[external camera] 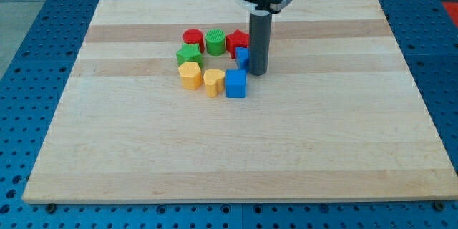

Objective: Push the blue cube in between the blue triangle and yellow heart

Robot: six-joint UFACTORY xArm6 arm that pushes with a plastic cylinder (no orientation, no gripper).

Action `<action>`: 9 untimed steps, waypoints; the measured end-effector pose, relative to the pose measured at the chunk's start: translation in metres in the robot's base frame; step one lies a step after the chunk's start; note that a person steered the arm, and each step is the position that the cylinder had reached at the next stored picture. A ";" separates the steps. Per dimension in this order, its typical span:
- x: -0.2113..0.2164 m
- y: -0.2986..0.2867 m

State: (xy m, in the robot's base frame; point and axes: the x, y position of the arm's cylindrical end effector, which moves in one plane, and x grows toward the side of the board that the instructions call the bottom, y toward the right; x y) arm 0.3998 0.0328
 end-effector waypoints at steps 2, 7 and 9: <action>0.016 0.000; 0.068 -0.030; 0.095 -0.030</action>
State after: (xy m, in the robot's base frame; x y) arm 0.4952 0.0029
